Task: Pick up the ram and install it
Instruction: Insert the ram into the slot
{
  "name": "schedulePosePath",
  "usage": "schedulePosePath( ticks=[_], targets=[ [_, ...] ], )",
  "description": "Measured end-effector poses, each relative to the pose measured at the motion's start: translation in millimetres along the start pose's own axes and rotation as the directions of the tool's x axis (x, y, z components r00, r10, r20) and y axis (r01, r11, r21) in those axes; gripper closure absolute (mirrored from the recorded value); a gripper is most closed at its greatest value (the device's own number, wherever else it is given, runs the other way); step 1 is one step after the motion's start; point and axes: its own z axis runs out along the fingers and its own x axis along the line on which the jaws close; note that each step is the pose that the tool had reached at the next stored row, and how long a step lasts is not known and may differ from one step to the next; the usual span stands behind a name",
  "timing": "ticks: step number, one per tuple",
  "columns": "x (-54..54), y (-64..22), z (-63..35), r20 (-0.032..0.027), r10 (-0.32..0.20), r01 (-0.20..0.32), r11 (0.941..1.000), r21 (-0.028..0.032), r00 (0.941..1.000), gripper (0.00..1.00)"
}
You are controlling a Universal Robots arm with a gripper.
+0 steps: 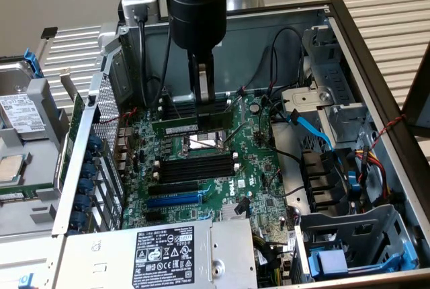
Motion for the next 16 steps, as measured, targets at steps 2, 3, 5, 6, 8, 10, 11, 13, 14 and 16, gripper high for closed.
schedulePosePath(
  ticks=[2, 3, 5, 6, 8, 10, 11, 13, 14, 16],
  targets=[
    [0.3, 0.0, 3.6, 0.0, 0.0, 0.0, 1.0, -0.0001, 1.0, 0.87],
    [0.5, -0.1, 5.4, 0.0001, 0.001, -0.001, 1.0, 0.0001, 1.0, 0.87],
    [0.9, -0.2, 9.1, 0.0002, 0.001, -0.001, 1.0, 0.0001, 1.0, 0.87],
    [1.2, -0.2, 10.9, 0.0002, 0.002, -0.002, 1.0, 0.0, 1.0, 0.87],
    [1.9, -0.3, 14.2, 0.0011, 0.006, -0.006, 1.0, 0.0001, 1.0, 0.87],
    [2.3, -0.3, 16.7, 0.0018, 0.012, -0.012, 0.9999, 0.0001, 0.9999, 0.87],
    [2.5, -0.3, 17.4, 0.0022, 0.015, -0.015, 0.9999, 0.0001, 0.9999, 0.87],
    [3.7, -0.3, 17.8, 0.0028, 0.016, -0.016, 0.9999, 0.0001, 0.9999, 0.87],
    [4.5, -0.3, 18.0, 0.0028, 0.016, -0.016, 0.9999, 0.0001, 0.9999, 0.87],
    [5.3, -0.2, 20.0, 0.003, 0.016, -0.016, 0.9999, 0.0002, 0.9999, 0.87]
  ],
)
